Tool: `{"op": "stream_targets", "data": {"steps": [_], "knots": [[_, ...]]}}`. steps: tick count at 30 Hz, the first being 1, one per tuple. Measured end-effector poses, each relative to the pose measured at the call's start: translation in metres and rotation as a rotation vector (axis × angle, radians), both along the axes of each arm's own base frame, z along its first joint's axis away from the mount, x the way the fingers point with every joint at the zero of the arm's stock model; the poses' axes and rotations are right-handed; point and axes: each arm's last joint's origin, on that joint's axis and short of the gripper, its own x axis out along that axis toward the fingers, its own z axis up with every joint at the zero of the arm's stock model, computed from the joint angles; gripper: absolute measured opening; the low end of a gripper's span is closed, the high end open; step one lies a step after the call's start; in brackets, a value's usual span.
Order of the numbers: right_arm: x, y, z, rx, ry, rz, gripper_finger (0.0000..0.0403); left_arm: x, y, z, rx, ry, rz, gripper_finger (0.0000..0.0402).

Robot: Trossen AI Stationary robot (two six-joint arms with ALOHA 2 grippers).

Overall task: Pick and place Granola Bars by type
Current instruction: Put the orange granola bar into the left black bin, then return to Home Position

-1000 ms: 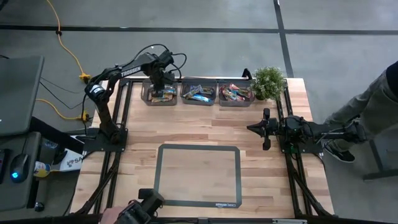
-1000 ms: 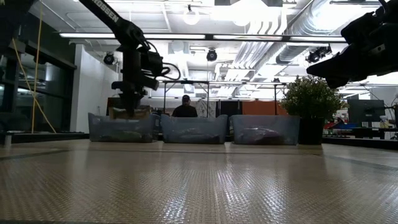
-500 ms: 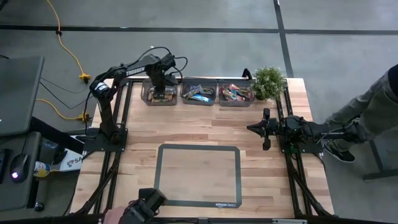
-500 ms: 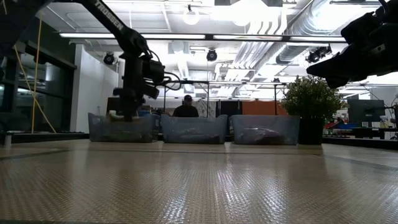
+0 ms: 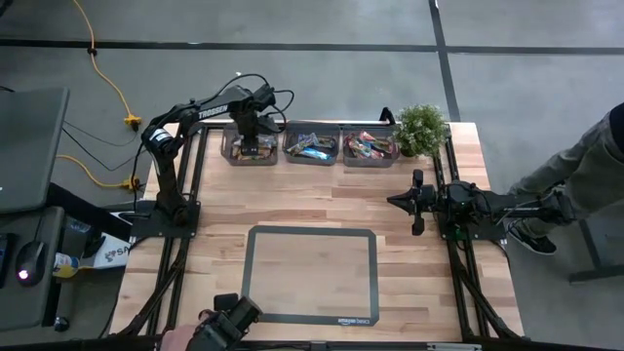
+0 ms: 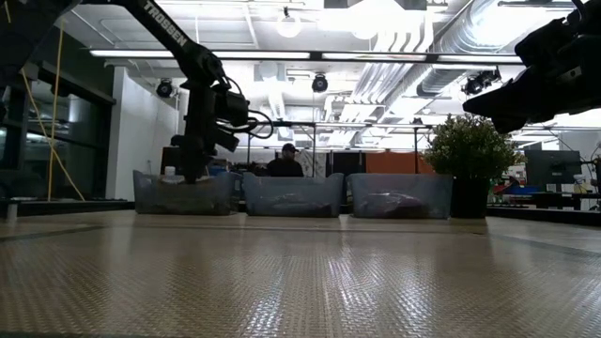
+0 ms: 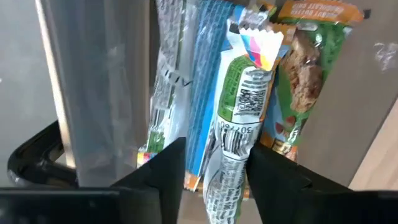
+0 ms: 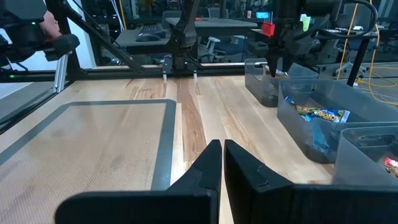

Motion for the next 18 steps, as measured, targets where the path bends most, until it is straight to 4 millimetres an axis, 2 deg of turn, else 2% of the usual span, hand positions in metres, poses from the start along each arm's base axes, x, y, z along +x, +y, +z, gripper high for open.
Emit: {"op": "stream_targets", "data": {"steps": [10,18], "knots": [[0.000,0.000,0.000,0.000,0.000,0.000,0.0003,-0.003,-0.007,0.001,-0.024,0.063,0.037,0.0217],[0.000,0.000,0.000,0.000,0.000,0.000,0.0002,0.008,-0.019,0.011,0.009,0.022,0.015,0.0259]]}}
